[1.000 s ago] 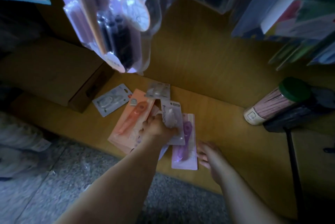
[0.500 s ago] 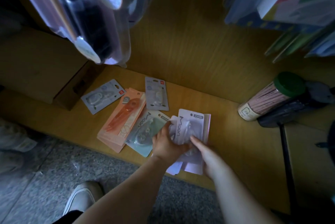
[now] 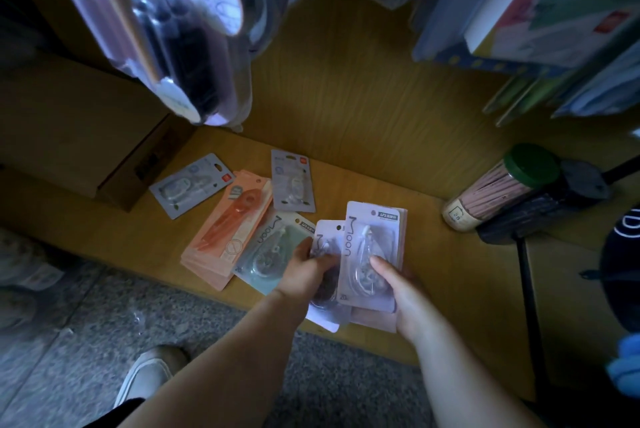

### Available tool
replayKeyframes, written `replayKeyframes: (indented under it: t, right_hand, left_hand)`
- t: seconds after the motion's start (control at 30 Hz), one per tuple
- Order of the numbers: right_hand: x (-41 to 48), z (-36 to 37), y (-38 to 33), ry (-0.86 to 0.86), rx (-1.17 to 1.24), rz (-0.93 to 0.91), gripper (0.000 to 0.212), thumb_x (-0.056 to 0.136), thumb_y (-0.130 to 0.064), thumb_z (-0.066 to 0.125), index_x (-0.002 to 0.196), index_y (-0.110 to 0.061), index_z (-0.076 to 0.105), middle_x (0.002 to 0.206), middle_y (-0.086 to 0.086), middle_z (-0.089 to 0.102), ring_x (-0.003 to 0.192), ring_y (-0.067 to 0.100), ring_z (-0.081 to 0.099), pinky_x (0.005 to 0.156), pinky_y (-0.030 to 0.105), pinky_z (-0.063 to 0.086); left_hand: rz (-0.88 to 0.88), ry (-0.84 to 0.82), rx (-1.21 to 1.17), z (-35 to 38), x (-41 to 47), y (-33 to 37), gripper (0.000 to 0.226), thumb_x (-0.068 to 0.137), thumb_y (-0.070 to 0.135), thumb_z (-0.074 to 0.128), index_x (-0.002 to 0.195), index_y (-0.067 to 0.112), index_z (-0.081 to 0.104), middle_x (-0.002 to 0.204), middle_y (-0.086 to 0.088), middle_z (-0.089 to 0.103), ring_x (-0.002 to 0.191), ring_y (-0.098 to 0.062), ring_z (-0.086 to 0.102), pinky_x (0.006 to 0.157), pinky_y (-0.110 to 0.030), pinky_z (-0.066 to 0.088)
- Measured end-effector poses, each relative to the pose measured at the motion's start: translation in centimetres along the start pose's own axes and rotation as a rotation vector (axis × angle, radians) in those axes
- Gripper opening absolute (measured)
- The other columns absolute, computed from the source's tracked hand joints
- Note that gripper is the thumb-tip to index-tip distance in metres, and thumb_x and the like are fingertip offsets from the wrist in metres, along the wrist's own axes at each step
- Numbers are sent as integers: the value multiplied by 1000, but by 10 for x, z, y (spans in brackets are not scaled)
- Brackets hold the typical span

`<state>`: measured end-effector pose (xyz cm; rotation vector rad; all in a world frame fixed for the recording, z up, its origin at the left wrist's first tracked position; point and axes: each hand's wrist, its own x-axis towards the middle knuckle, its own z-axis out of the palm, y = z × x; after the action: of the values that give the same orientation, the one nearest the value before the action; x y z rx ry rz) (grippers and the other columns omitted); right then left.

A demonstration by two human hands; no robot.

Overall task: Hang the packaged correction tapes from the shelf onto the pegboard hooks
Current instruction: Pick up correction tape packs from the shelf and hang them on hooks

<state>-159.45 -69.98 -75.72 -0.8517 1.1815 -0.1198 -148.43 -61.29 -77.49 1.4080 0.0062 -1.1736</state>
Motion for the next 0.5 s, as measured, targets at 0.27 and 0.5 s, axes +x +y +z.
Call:
replayKeyframes:
  t: [0.27,0.5]
  right_hand:
    - [-41,2,-27,-77,-51,35,58,62,-43,76,113,-21,61,113,13,68,103,36,64,90,58,49]
    - [-95,12,-48,-60,-220,-150,35,77,-38,67,109,-28,56,106,3,65,99,30,63,95,56,47]
  left_hand:
    - [-147,-159,-209,-7,-23,9,74,52,28,79,115,4,48,106,-19,62,87,-24,59,64,-28,46]
    - [52,-92,-65,-6,-72,53,52,73,14,72,118,-5,54,113,-28,63,90,-35,63,77,-37,53]
